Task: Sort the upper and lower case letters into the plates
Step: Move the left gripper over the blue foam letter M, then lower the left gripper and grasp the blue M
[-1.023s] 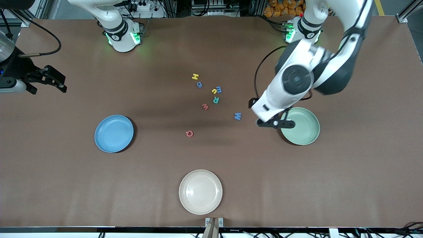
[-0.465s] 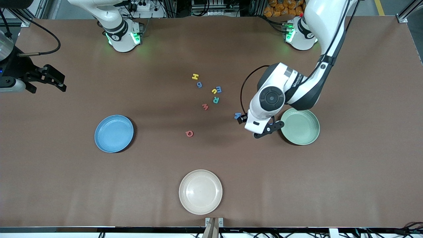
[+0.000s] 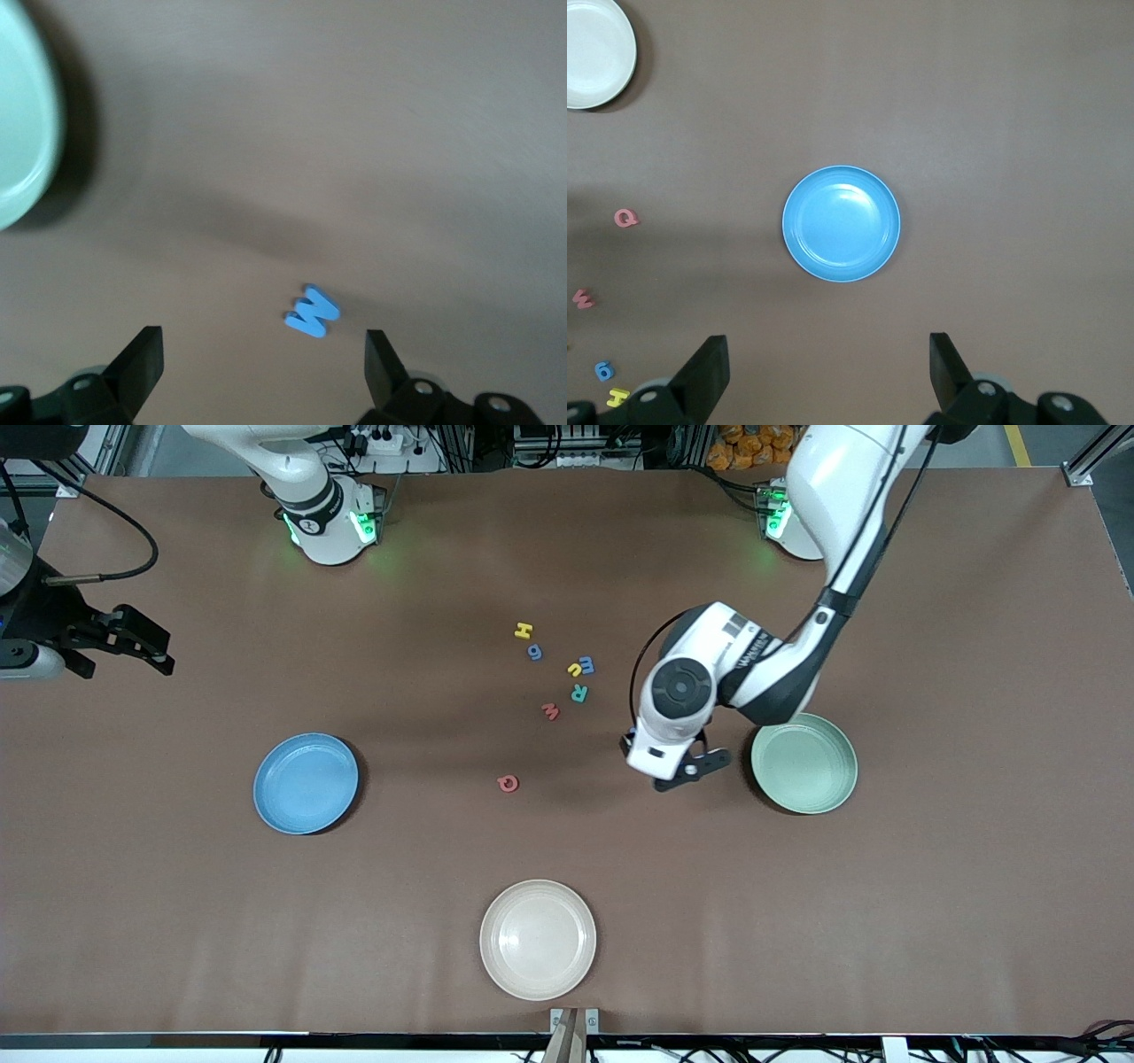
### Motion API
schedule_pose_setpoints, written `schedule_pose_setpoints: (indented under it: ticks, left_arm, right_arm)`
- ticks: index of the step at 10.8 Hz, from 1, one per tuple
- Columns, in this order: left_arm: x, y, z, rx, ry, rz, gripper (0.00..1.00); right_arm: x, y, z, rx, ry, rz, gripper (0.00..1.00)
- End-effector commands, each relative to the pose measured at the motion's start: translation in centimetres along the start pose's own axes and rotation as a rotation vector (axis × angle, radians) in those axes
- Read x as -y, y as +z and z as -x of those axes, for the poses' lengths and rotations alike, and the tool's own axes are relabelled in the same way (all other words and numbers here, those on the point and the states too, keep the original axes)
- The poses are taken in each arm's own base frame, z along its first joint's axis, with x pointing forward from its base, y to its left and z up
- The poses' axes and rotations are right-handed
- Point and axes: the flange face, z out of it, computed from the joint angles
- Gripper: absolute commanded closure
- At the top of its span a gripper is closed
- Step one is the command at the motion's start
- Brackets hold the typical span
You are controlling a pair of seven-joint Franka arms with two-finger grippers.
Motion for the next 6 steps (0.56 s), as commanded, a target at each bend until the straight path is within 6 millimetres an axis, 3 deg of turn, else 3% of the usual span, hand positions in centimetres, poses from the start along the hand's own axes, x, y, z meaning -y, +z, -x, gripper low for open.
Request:
schedule_pose_setpoints:
  ticks: [1,3,6]
  left_arm:
    - [-0.3,2.4,1.4,-0.114,0.300,-0.048,0.00]
    - [-0.6,2.9,2.6,-0.177,0.551,-0.057,0.00]
    - [-1.0,2.8,3.3,-0.191,0.619,-0.049,0.00]
  right_arm:
    - [-0.2,-0.4,0.0,-0.004,-0.004,-0.016,0.00]
    - [-0.2,-0.6,0.0,-0.009,-0.003,-0.016,0.00]
    - [-0.5,-0.4,-0.2,-0.015,0.000,-0.016,0.00]
